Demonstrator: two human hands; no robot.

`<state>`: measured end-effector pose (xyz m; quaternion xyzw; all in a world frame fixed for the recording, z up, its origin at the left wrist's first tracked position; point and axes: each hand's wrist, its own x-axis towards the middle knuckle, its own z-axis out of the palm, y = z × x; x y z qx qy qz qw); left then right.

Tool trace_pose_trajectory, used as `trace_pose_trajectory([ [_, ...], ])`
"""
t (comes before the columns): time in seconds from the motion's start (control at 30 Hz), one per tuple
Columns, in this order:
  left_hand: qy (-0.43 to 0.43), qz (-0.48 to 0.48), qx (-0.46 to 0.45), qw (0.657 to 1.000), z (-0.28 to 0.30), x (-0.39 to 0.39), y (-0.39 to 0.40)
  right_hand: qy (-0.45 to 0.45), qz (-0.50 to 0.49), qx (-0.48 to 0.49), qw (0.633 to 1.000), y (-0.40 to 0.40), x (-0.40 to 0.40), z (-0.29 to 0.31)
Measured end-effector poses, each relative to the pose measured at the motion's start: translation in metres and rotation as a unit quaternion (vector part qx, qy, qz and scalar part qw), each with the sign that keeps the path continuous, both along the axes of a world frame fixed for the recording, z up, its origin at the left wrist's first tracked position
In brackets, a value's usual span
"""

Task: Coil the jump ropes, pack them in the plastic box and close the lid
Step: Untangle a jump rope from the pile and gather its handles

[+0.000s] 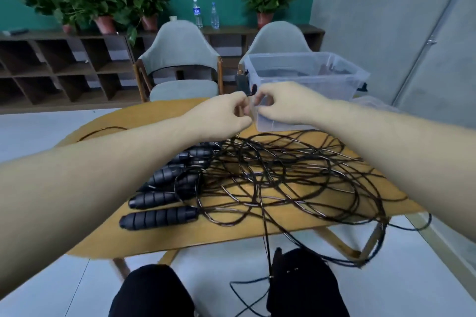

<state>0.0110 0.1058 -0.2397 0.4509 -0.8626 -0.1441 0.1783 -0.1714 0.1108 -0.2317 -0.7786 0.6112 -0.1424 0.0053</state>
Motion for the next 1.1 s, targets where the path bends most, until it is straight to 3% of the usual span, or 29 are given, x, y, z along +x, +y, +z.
trace_pose_trajectory([
  [0.37, -0.041, -0.002, 0.054, 0.998, -0.055, 0.04, 0.094, -0.043, 0.093, 0.037, 0.994, 0.106, 0.022, -0.053],
  [0.57, -0.133, -0.02, 0.121, 0.984, -0.097, 0.042, 0.11, 0.075, 0.179, 0.131, 0.972, 0.136, 0.032, -0.085],
  [0.73, -0.254, -0.072, 0.28, 0.923, -0.138, 0.034, 0.119, 0.273, 0.226, 0.215, 0.91, 0.154, 0.028, -0.123],
  [0.83, -0.306, -0.088, 0.345, 0.883, -0.157, 0.029, 0.121, 0.344, 0.247, 0.272, 0.864, 0.16, 0.026, -0.147],
  [1.0, -0.319, -0.097, 0.348, 0.876, -0.179, 0.019, 0.116, 0.437, 0.226, 0.302, 0.817, 0.155, 0.022, -0.175],
  [1.1, -0.328, -0.1, 0.32, 0.883, -0.187, 0.014, 0.112, 0.429, 0.2, 0.301, 0.828, 0.15, 0.018, -0.173],
])
